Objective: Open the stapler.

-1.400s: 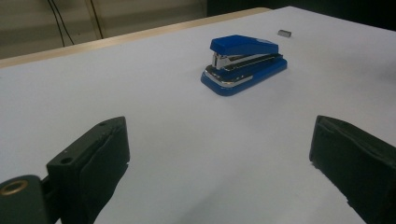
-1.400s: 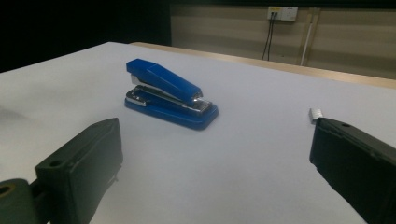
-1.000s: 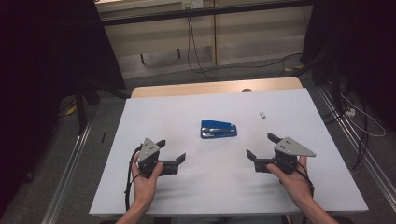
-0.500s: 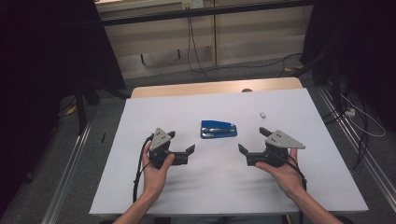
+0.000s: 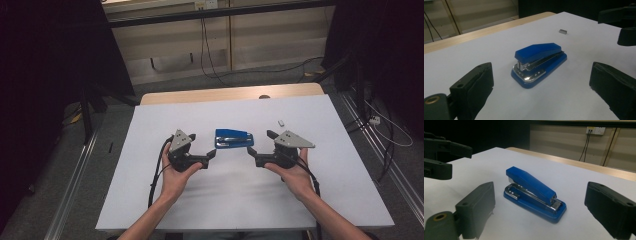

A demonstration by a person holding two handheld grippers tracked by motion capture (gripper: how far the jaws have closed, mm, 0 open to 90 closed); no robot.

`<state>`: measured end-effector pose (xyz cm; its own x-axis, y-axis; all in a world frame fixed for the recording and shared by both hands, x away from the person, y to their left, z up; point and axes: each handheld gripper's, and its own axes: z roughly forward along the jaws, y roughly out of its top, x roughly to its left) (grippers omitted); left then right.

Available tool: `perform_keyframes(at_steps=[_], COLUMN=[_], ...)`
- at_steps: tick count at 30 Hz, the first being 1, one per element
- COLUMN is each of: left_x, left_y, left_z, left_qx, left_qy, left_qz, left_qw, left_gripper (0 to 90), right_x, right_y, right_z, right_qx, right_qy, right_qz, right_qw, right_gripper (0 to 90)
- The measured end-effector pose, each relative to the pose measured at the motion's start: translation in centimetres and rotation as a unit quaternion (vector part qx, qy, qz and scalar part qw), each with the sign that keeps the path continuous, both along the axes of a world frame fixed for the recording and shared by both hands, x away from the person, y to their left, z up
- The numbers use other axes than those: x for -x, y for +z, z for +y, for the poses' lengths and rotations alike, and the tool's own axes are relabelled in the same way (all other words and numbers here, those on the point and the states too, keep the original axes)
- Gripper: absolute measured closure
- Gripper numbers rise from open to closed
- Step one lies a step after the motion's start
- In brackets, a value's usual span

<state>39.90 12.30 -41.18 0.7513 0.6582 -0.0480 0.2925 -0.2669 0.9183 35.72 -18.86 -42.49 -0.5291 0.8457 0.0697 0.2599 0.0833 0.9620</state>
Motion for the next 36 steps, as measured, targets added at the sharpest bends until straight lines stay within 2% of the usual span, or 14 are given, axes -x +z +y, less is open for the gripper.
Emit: perform_keyframes(at_steps=[4,6,10,13,16,18,20,23,25,27,29,34,36], left_x=[-0.7,-1.2,-1.8,-2.4,-2.9,-3.3,-3.6,-3.8,-3.9,-4.3,-4.9,-6.0,-6.4], left_y=[0.1,0.1,-0.2,-0.2,0.0,0.1,0.2,0.3,0.5,0.7,0.9,0.7,0.2], left_z=[-0.1,-0.1,-0.3,-0.5,-0.7,-1.0,-1.1,-1.6,-1.9,-2.0,-2.1,-2.3,-2.2], left_qx=[0.0,0.002,-0.01,-0.008,-0.007,-0.005,-0.008,0.001,0.001,0.007,0.011,-0.004,-0.001], left_qy=[0.009,0.006,0.004,0.007,0.011,0.011,0.01,0.011,0.01,0.013,0.014,0.019,0.025], left_qz=[-0.001,-0.008,-0.001,0.003,-0.004,0.001,-0.001,-0.003,-0.012,-0.009,-0.008,-0.016,-0.008], left_qw=[1.0,0.9999,0.9999,0.9999,0.9999,0.9999,0.9999,0.9999,0.9999,0.9999,0.9998,0.9997,0.9997], left_gripper=[4.7,4.7,4.7,4.7,4.2,4.3,4.5,5.0,6.8,6.9,6.9,6.7,6.7], right_x=[-0.7,-1.0,-1.6,-2.2,-3.1,-3.2,-3.6,-4.0,-4.4,-5.3,-5.8,-6.6,-6.9], right_y=[0.0,-0.1,-0.2,-0.1,0.3,0.3,0.3,0.2,0.1,0.2,0.3,0.1,-0.3], right_z=[0.6,1.0,1.6,1.8,2.0,2.0,2.1,2.2,2.3,2.3,2.3,2.4,2.4], right_qx=[0.012,0.015,0.03,0.021,0.027,0.027,0.033,0.037,0.033,0.038,0.035,0.038,0.039], right_qy=[0.006,0.013,0.012,0.01,0.001,-0.002,-0.001,-0.003,-0.002,-0.003,-0.007,-0.012,-0.008], right_qz=[-0.007,-0.003,-0.009,-0.009,-0.021,-0.021,-0.016,-0.015,-0.009,-0.001,0.002,0.015,0.019], right_qw=[0.9999,0.9998,0.9994,0.9997,0.9994,0.9994,0.9993,0.9992,0.9994,0.9993,0.9994,0.9991,0.999], right_gripper=[7.4,5.5,9.1,11.1,14.6,15.3,15.6,16.6,19.3,24.9,25.4,29.1,33.6])
